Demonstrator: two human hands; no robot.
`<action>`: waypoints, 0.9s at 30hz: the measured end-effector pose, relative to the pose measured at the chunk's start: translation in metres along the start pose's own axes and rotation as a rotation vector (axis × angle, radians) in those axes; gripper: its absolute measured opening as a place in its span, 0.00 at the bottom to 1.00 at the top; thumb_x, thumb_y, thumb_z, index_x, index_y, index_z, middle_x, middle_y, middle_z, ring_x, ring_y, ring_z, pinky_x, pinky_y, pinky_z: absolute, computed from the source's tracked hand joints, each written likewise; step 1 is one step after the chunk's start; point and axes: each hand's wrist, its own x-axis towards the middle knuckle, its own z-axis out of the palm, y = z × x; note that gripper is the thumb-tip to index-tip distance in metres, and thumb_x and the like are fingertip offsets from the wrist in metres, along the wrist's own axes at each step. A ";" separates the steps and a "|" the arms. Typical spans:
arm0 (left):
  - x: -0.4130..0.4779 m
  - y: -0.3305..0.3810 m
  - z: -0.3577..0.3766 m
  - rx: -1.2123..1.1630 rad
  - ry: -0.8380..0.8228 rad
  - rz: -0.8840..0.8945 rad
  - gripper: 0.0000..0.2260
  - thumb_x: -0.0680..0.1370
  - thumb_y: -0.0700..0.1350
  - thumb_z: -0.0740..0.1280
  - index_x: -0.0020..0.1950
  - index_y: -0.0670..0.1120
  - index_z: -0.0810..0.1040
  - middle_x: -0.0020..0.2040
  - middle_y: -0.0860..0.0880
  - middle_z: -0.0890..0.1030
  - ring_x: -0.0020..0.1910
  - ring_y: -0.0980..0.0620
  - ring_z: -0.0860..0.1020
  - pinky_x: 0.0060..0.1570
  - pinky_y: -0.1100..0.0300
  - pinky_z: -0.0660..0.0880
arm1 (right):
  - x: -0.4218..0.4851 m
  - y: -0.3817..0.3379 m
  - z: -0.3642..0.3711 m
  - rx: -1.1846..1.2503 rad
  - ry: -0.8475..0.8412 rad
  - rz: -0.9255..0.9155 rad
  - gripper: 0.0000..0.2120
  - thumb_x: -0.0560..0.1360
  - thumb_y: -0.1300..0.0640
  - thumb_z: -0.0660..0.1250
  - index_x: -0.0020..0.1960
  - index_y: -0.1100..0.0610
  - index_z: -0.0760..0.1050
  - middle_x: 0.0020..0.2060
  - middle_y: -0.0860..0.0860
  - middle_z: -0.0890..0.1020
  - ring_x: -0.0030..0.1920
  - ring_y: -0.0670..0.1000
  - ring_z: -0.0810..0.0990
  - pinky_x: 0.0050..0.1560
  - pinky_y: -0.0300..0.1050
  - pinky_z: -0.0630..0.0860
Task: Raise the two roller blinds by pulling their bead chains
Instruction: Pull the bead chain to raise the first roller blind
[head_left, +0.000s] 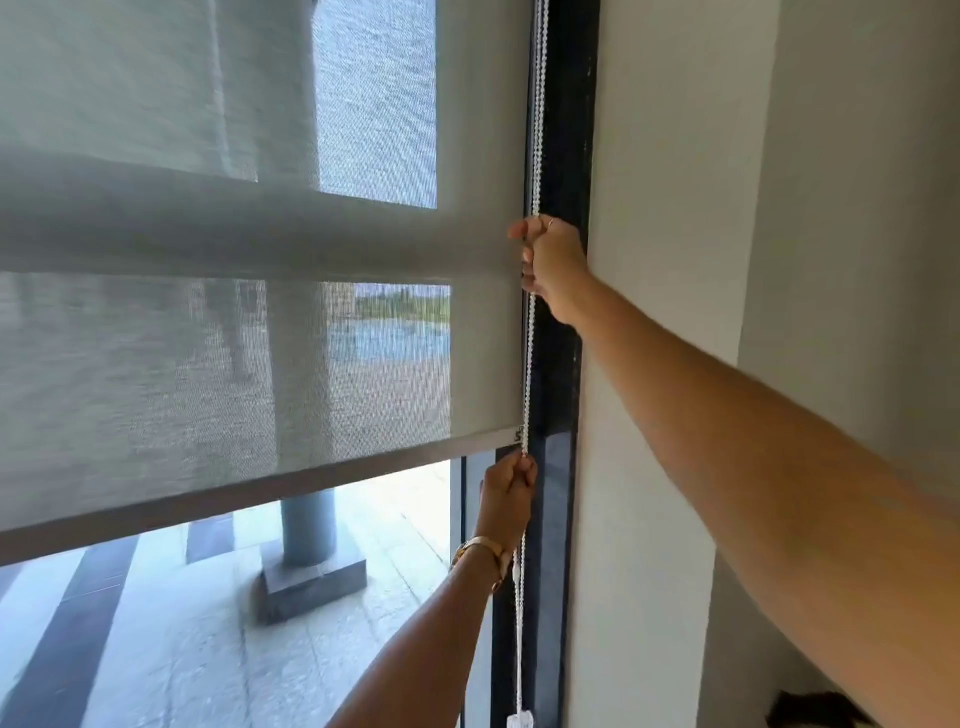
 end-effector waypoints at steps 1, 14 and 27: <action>-0.002 -0.004 -0.002 0.017 -0.021 -0.003 0.19 0.73 0.30 0.51 0.30 0.52 0.65 0.28 0.52 0.64 0.27 0.56 0.61 0.27 0.62 0.57 | -0.004 0.009 0.002 -0.008 0.018 -0.022 0.18 0.73 0.68 0.46 0.35 0.53 0.69 0.27 0.49 0.66 0.26 0.47 0.61 0.27 0.39 0.59; 0.023 -0.014 -0.045 0.054 -0.446 -0.313 0.15 0.75 0.29 0.57 0.54 0.41 0.78 0.51 0.43 0.82 0.53 0.47 0.79 0.48 0.58 0.77 | -0.064 0.128 -0.006 -0.039 0.031 -0.024 0.15 0.71 0.69 0.49 0.32 0.53 0.64 0.27 0.49 0.65 0.23 0.42 0.62 0.24 0.35 0.58; 0.111 0.168 -0.006 -0.429 -0.195 0.101 0.19 0.82 0.51 0.50 0.62 0.42 0.73 0.47 0.48 0.80 0.44 0.52 0.77 0.45 0.58 0.74 | -0.116 0.200 -0.001 -0.102 0.119 0.025 0.20 0.70 0.74 0.49 0.29 0.52 0.62 0.25 0.46 0.64 0.25 0.45 0.60 0.28 0.37 0.57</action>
